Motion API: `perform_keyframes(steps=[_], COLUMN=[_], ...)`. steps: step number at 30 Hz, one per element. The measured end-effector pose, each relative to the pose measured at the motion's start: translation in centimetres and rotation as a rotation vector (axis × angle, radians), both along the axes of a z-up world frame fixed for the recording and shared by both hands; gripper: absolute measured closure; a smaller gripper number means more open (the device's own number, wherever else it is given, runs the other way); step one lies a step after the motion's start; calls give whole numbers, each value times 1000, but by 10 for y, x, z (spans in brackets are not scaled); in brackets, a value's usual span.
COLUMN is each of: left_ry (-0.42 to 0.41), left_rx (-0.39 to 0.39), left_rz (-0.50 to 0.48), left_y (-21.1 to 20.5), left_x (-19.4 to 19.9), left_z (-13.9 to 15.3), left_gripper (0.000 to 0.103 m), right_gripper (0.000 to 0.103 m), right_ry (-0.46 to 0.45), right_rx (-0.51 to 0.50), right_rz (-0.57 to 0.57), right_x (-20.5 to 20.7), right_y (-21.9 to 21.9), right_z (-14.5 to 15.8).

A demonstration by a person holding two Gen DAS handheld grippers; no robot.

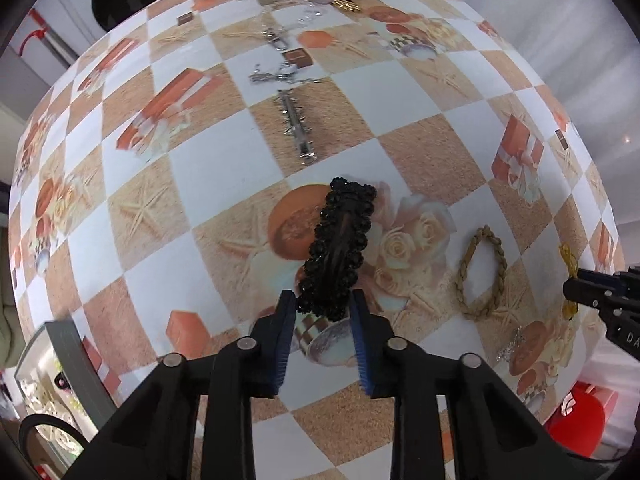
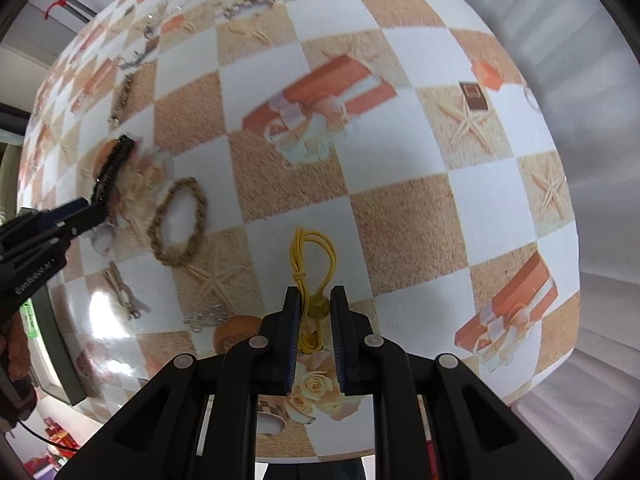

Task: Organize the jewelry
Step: 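Lift the black beaded clip with the left tool while the right tool lifts the yellow hair tie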

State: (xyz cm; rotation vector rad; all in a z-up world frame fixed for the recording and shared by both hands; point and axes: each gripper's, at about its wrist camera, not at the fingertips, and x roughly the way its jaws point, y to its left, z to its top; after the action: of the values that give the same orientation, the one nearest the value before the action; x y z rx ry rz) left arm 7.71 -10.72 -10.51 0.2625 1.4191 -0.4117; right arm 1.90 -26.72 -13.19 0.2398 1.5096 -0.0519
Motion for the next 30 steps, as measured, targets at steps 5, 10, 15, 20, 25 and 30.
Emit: perform_keyframes(steps=[5, 10, 15, 20, 25, 30], left_ry=[-9, -31, -89, -67, -17, -22], left_rx=[-13, -24, 7, 43, 28, 15], left_rz=[39, 71, 60, 12, -17, -51], left_y=[16, 31, 19, 4, -12, -16], left_x=[-2, -8, -12, 4, 18, 20], left_z=[8, 18, 24, 1, -24, -24], left_gripper=[80, 79, 0, 0, 4, 26], right_gripper=[87, 87, 87, 87, 87, 87], right_ry=[-25, -30, -32, -29, -28, -27], right_rx=[5, 13, 28, 35, 37, 35], right_rz=[22, 29, 26, 14, 4, -1], right_x=[8, 7, 8, 3, -4, -9], right_y=[6, 3, 8, 4, -8, -14], right_z=[13, 24, 23, 21, 19, 21])
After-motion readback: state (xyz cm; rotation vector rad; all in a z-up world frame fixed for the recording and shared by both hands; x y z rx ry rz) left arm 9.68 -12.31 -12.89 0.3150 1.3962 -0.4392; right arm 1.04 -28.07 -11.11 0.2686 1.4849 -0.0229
